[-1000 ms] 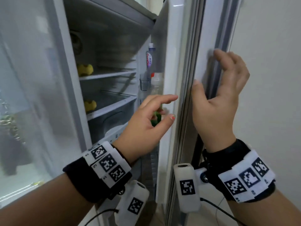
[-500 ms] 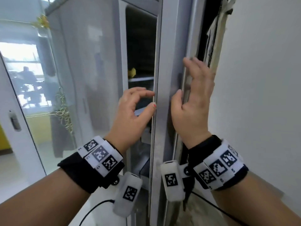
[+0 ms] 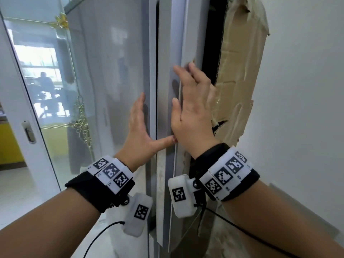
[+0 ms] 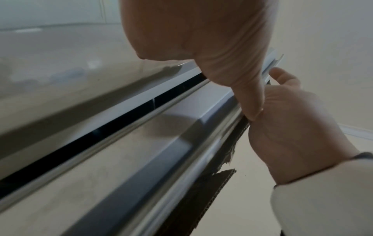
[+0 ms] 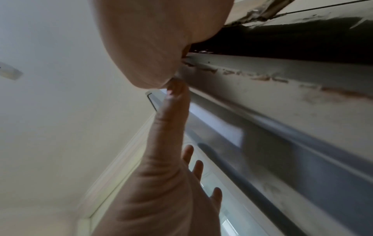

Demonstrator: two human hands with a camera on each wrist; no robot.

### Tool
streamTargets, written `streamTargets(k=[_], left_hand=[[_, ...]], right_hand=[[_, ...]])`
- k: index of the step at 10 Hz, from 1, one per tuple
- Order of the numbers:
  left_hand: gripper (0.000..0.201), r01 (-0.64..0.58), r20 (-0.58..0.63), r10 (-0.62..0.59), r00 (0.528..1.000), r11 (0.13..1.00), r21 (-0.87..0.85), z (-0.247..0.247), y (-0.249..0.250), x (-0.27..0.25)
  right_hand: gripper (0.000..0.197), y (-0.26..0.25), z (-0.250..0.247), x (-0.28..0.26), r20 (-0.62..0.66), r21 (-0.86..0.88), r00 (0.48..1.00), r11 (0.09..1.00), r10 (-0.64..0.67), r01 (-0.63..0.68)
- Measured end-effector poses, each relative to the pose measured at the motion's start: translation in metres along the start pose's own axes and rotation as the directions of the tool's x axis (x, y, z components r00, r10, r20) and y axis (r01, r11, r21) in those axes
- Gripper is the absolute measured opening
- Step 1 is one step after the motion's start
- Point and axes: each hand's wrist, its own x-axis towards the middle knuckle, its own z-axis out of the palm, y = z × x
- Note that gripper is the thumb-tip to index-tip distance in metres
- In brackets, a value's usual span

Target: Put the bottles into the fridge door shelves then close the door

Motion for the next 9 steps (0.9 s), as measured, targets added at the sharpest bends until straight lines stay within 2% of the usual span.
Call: streamTargets(k=[1, 2, 4, 6, 7, 8, 9], left_hand=[[0.133, 0.050, -0.025, -0.050, 0.998, 0.998, -0.031, 0.004, -0.009, 0.006], [0.129, 0.114, -0.056, -0.112, 0.992, 0.993, 0.034, 0.004, -0.015, 0.012], [0.118, 0.143, -0.074, -0.135, 0.988, 0.983, 0.118, -0.002, -0.024, 0.019], [0.129, 0.186, -0.052, -0.180, 0.982, 0.974, 0.132, -0.004, -0.013, 0.016], [0.128, 0.212, -0.035, -0.209, 0.977, 0.967, 0.145, -0.010, -0.009, 0.016], [0.111, 0.206, -0.091, -0.192, 0.977, 0.961, 0.184, -0.022, 0.003, 0.018], [0.084, 0.186, -0.191, -0.158, 0.969, 0.973, 0.137, -0.037, 0.019, 0.026]], right_hand=[[0.063, -0.005, 0.015, 0.003, 0.032, -0.048, 0.999, 0.999, -0.005, 0.006], [0.067, -0.007, 0.030, 0.007, 0.067, -0.080, 0.998, 0.997, -0.006, 0.011], [0.065, -0.009, 0.047, 0.009, 0.040, -0.150, 0.999, 0.988, 0.028, -0.022], [0.057, -0.009, 0.030, 0.007, 0.081, -0.039, 0.997, 0.999, -0.001, 0.004], [0.057, -0.008, 0.018, 0.008, 0.146, 0.032, 0.989, 0.999, -0.013, 0.009], [0.055, -0.010, 0.002, 0.010, 0.222, 0.147, 0.975, 0.989, -0.030, -0.003], [0.050, -0.007, -0.015, 0.017, 0.226, 0.249, 0.974, 0.966, 0.009, -0.067]])
